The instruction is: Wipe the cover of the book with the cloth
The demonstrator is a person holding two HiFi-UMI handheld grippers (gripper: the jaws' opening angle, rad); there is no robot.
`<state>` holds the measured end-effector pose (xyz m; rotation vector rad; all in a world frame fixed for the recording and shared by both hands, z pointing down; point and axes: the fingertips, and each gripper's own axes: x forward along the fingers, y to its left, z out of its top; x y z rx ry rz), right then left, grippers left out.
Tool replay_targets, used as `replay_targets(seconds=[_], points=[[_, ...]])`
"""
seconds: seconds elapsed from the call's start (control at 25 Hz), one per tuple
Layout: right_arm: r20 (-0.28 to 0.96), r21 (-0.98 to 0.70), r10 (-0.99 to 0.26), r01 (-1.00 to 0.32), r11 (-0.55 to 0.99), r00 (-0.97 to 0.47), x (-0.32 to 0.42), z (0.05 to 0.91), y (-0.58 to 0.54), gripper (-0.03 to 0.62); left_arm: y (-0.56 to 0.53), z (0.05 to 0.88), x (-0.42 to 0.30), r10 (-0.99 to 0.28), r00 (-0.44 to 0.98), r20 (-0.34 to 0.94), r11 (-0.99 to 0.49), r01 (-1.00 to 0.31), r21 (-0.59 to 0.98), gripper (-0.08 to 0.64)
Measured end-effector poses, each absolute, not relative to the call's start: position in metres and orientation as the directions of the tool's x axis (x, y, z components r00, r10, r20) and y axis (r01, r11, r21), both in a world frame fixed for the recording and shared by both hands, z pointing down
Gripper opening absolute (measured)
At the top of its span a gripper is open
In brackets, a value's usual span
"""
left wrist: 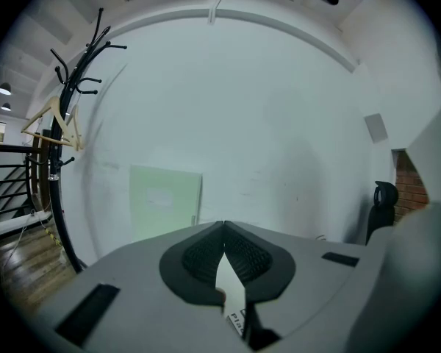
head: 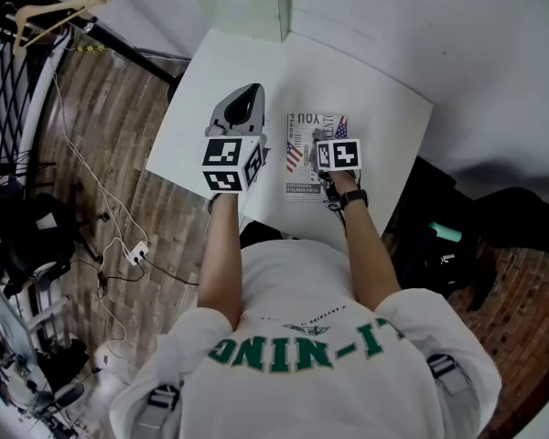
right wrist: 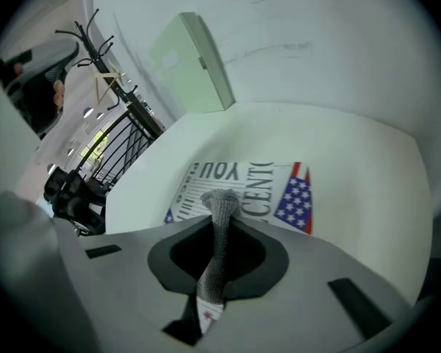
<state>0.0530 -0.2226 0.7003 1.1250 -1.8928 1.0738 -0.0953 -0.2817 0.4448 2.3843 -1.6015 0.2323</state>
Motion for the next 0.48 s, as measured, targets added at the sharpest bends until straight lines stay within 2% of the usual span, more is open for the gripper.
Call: replay_targets(seconds=[0.24,0.48], points=[[0.866,-0.252,-0.404,-0.954,0.16,-0.296,0.122,0.697,-0.224,0.038,-0.282,0.44,-0.074,-0.871,0.419,0.256,-0.398,-0.908,0.132,0.014],[0.884,-0.186,-0.407,-0.971,0.151,-0.232,0.125,0.697,-0.224,0.038,-0.282,0.437,-0.074,-0.874,0.418,0.249,-0.396,-0.908,0.134,0.014]])
